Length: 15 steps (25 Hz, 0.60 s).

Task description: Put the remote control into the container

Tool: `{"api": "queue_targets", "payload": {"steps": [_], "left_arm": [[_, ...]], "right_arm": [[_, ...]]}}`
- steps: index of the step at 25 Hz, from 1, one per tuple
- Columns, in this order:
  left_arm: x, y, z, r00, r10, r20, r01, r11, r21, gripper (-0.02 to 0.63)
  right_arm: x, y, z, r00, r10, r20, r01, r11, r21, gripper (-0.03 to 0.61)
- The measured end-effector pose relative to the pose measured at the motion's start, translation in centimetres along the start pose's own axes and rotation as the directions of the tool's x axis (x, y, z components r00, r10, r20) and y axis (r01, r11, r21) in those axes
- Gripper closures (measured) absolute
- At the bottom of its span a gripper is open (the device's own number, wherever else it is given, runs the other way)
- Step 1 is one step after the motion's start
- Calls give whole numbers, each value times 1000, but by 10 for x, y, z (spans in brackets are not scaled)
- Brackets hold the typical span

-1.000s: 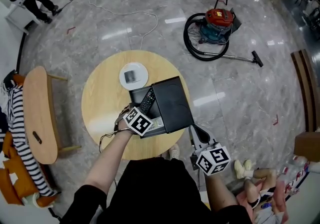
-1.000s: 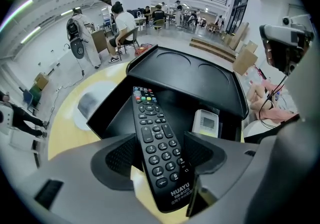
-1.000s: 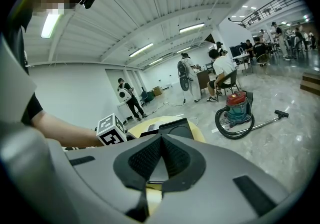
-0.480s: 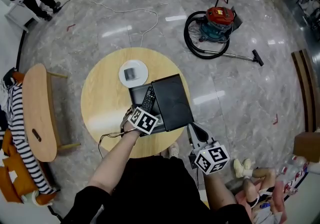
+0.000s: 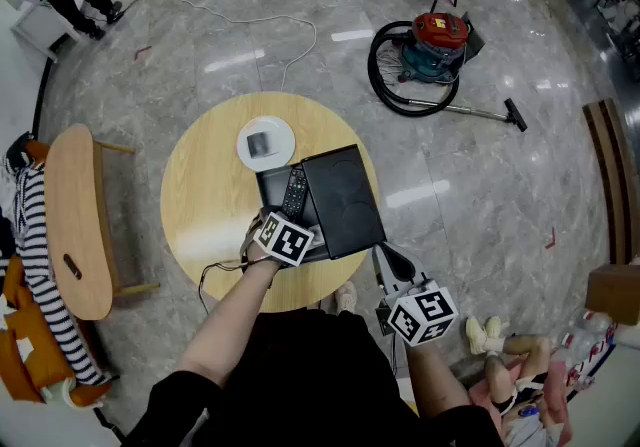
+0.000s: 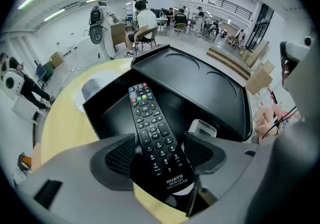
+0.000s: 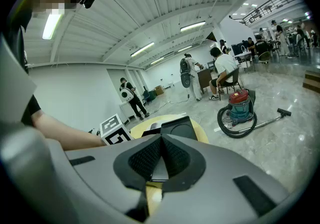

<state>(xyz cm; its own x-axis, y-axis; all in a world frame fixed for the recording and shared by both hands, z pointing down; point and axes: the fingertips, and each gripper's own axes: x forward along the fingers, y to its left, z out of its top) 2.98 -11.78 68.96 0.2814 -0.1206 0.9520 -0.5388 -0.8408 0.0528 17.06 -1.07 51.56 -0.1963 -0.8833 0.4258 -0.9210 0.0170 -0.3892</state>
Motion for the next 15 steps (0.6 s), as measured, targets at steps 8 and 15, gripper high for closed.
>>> {"api": "queue_targets", "payload": {"steps": [8, 15], "left_arm": [[-20, 0, 14, 996, -11, 87, 14, 999, -35, 310], [-50, 2, 29, 968, -13, 252, 38, 995, -95, 334]], "right_arm": [[1, 6, 9, 999, 40, 5, -40, 999, -27, 572], [2, 14, 18, 995, 99, 5, -98, 993, -62, 572]]}}
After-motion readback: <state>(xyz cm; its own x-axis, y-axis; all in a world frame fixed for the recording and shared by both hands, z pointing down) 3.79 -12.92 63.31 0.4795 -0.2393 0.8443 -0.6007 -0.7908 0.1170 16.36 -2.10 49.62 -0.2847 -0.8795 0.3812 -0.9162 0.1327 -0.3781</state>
